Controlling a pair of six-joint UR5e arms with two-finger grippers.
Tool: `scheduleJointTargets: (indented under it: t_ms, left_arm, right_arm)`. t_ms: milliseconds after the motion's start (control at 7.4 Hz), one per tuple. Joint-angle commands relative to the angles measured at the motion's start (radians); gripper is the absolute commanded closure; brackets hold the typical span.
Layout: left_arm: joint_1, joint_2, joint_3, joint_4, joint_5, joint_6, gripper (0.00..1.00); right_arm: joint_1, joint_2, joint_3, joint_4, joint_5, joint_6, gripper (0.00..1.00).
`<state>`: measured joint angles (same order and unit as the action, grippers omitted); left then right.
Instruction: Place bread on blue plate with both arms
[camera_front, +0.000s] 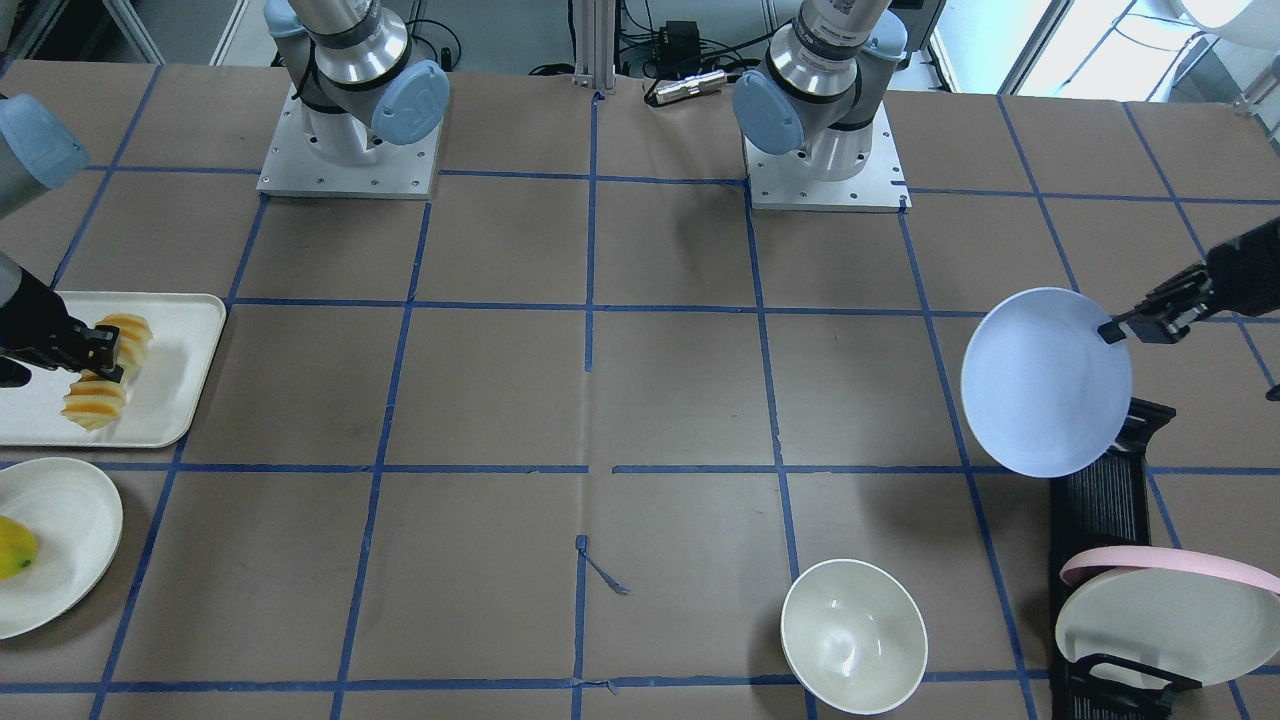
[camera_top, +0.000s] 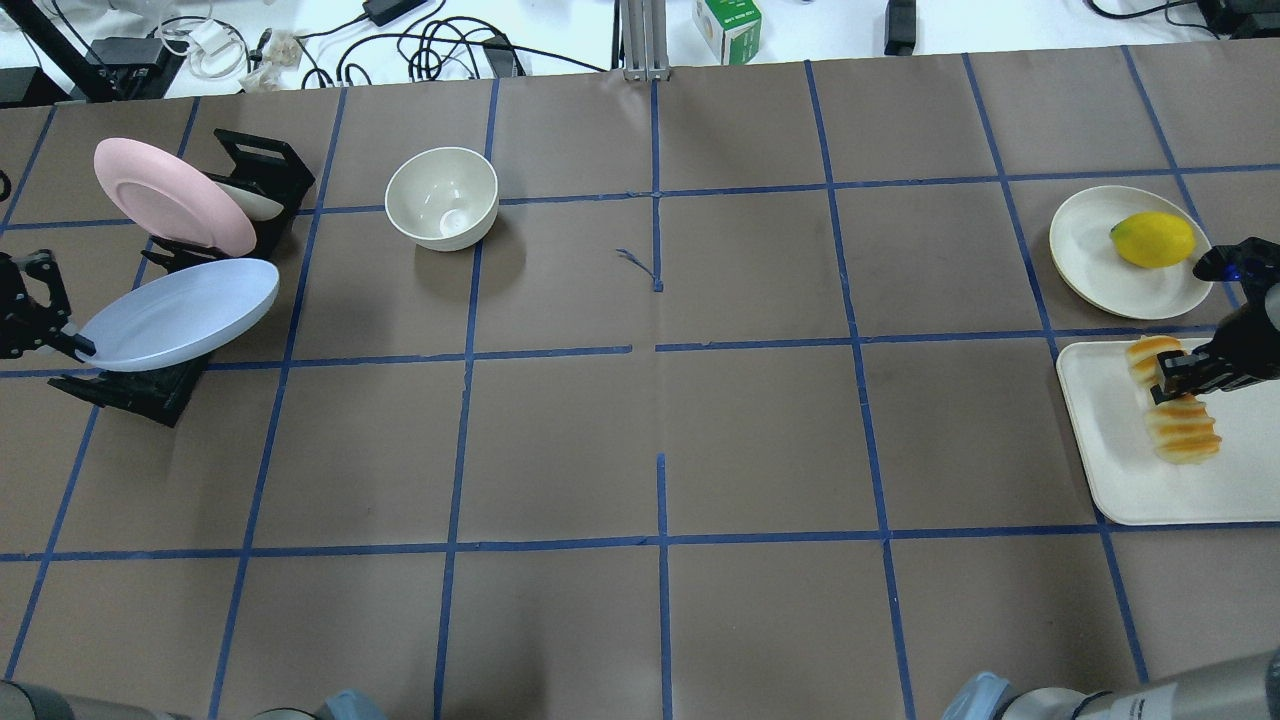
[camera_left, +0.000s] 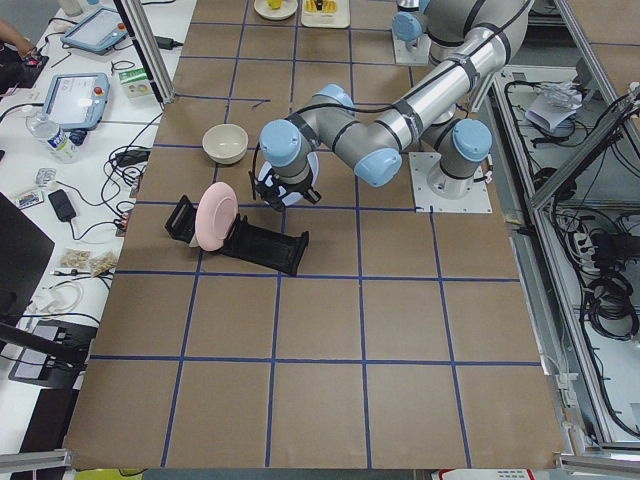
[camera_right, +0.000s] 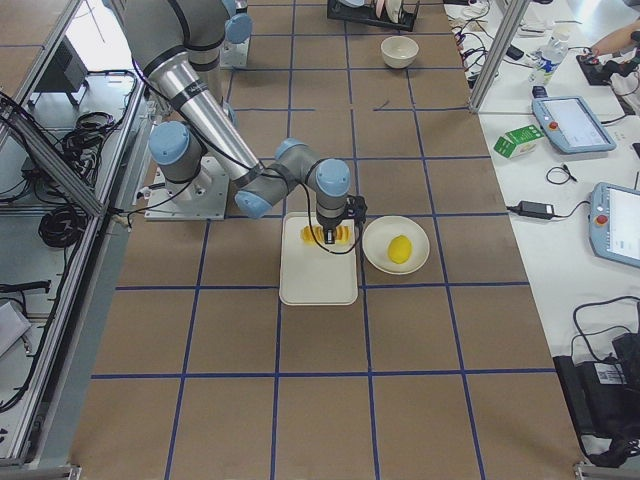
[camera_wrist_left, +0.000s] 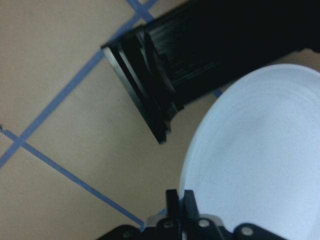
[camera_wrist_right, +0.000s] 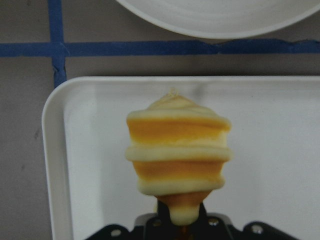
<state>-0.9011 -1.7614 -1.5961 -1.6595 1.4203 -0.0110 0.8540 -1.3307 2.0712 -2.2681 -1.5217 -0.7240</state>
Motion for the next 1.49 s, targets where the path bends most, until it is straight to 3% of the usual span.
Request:
scheduleJointTargets:
  t_ms: [0, 135, 405, 541, 811, 946, 1081, 1351]
  left_arm:
    - [-0.198, 0.092, -0.001, -0.042, -0.088, -0.01, 1.0]
    - [-0.317, 0.103, -0.001, -0.013, -0.096, -0.044, 1.0]
    - [-0.584, 0.057, -0.028, 0.256, -0.096, -0.233, 1.0]
    - [-0.689, 0.028, -0.1, 0.421, -0.093, -0.318, 1.0]
    - [-0.768, -0.045, -0.338, 0.855, -0.092, -0.382, 1.0]
    - [-0.768, -0.078, -0.405, 1.011, -0.098, -0.382, 1.0]
    - [-0.772, -0.119, -0.425, 1.035, -0.096, -0.368, 1.0]
    - [-0.795, -0.182, -0.429, 1.081, -0.1, -0.368, 1.0]
  right_arm:
    - [0.01, -0.002, 0.0, 0.001, 0.0, 0.0, 0.96]
    - [0.022, -0.018, 0.0, 0.001, -0.001, 0.003, 0.96]
    - [0.025, -0.036, 0.0, 0.001, -0.003, 0.005, 0.96]
    - [0.03, -0.036, 0.0, 0.001, -0.003, 0.006, 0.96]
    - [0.042, -0.038, -0.002, 0.001, -0.005, 0.015, 0.96]
    - [0.045, -0.038, -0.012, 0.001, -0.003, 0.032, 0.96]
    - [0.069, -0.054, -0.046, 0.033, -0.009, 0.043, 0.95]
    - [0.214, -0.128, -0.156, 0.213, -0.008, 0.222, 0.96]
